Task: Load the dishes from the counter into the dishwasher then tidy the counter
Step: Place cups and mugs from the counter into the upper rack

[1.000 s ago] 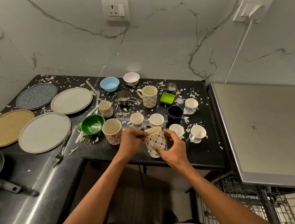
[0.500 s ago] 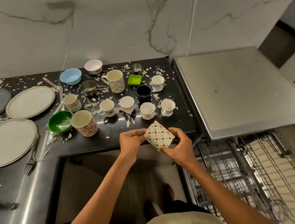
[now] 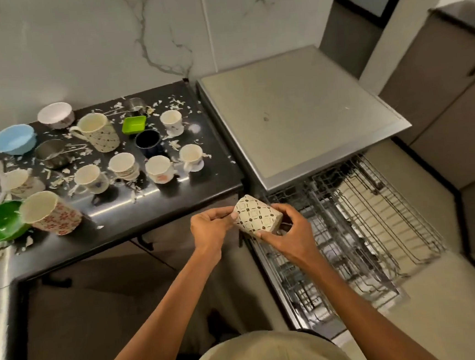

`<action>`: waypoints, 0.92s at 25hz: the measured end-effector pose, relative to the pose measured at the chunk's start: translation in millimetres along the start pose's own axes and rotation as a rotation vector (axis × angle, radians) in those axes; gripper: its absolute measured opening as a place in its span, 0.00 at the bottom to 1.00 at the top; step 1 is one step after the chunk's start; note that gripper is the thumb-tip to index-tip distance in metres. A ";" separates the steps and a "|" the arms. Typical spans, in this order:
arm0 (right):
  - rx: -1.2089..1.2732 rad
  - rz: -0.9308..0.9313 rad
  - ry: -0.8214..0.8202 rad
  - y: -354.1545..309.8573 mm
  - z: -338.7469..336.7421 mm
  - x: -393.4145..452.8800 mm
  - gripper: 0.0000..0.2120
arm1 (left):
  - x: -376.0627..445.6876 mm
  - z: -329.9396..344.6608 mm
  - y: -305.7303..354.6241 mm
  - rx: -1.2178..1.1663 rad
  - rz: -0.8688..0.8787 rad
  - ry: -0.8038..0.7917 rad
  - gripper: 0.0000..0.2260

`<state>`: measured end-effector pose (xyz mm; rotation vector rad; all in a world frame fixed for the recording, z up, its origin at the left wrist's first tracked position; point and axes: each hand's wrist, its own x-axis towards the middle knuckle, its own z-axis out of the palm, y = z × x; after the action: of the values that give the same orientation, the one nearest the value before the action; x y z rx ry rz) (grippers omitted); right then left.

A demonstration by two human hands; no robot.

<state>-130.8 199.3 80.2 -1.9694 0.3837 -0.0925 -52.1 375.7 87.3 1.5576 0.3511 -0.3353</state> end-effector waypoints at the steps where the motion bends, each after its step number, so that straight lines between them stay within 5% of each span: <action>1: 0.013 0.016 0.003 9.0 -13.6 -8.0 0.36 | -5.1 16.5 -7.6 -0.016 -0.023 0.009 0.05; 6: -0.031 0.081 0.131 63.6 -77.2 -53.8 0.39 | -44.1 93.6 -48.3 -0.038 -0.124 -0.026 0.07; 11: -0.126 0.161 0.303 110.2 -123.4 -93.5 0.40 | -78.3 159.1 -92.1 0.166 -0.042 -0.110 0.10; 23: -0.113 0.640 0.473 170.1 -148.1 -114.6 0.43 | -90.0 226.8 -154.0 0.760 0.001 -0.744 0.27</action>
<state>-312.5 41.7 1.8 -1.8307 1.3310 -0.1257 -197.3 149.5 -17.7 2.0158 -0.4124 -1.0956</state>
